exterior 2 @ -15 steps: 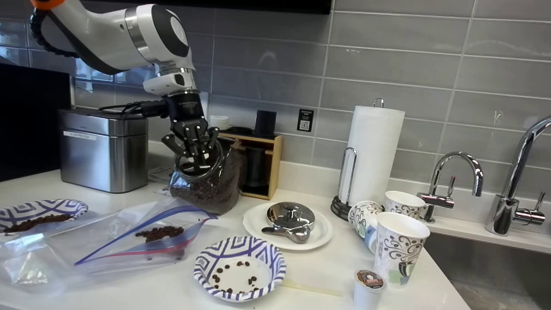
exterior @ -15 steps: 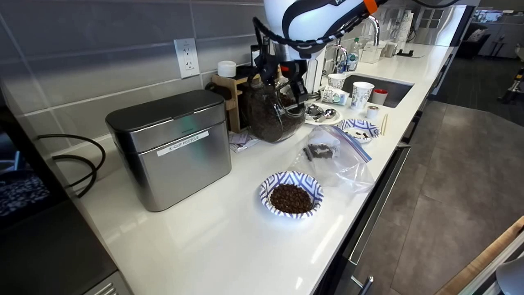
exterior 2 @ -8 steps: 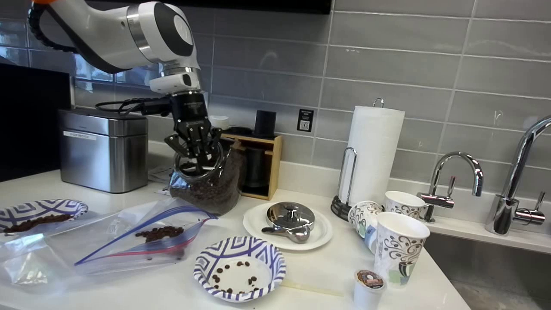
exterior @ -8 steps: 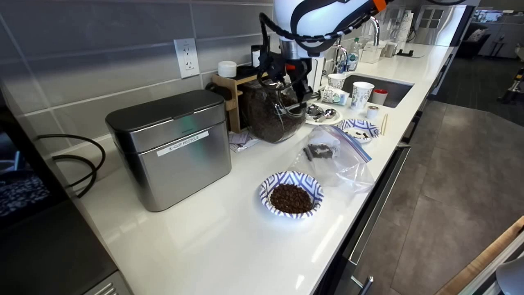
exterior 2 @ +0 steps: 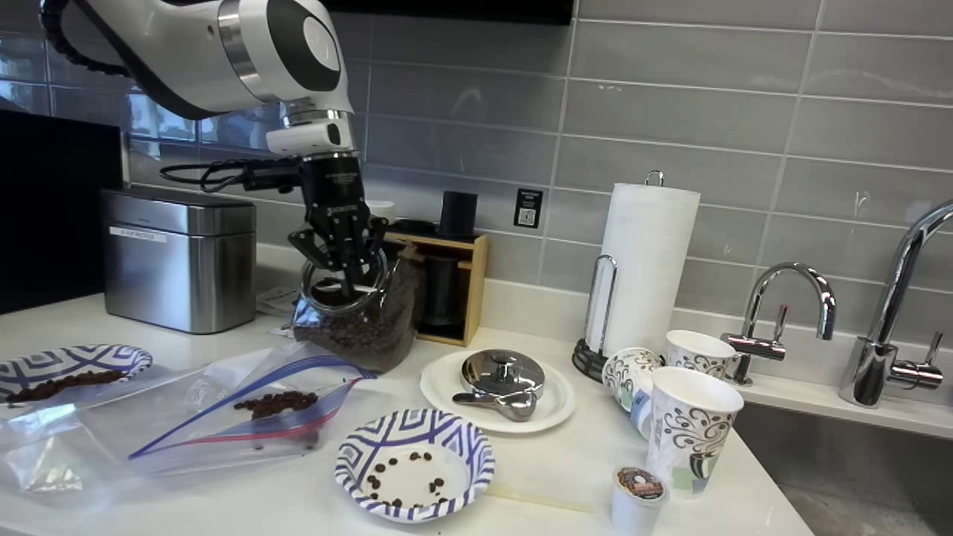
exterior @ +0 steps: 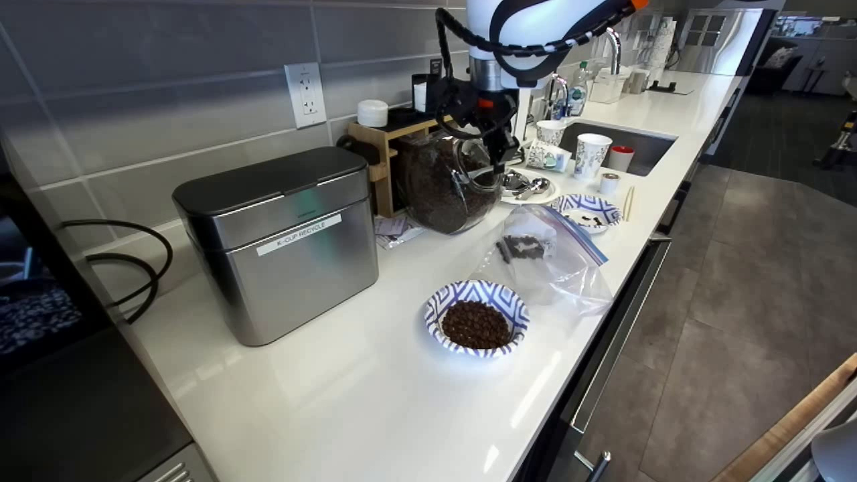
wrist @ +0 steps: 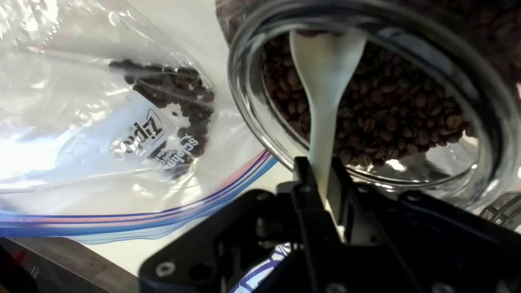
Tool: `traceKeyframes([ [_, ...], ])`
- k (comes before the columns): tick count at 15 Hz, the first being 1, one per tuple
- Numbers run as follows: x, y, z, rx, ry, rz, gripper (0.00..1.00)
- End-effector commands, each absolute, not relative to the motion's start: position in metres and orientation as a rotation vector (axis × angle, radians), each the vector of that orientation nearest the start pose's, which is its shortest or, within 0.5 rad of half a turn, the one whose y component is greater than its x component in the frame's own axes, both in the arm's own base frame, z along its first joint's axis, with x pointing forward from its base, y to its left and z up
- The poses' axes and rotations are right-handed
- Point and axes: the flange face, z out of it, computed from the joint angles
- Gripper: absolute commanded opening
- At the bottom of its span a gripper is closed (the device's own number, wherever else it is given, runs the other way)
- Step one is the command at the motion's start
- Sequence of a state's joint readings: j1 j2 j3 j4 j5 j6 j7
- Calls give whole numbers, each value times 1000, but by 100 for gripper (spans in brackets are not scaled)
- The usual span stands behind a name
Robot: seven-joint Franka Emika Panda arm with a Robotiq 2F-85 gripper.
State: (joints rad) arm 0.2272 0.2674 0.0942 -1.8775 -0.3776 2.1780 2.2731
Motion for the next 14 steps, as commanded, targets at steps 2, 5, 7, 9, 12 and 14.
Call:
traceKeyframes([
  [2,577,169,383,-2019,2434,-361,3],
  [5,569,163,389,-1973,2479,-341,3],
  [7,565,157,392,-1955,2504,-346,3],
  [9,562,151,394,-1963,2510,-358,3],
  [12,560,141,395,-1989,2496,-358,3],
  [14,557,136,398,-2001,2482,-355,3],
])
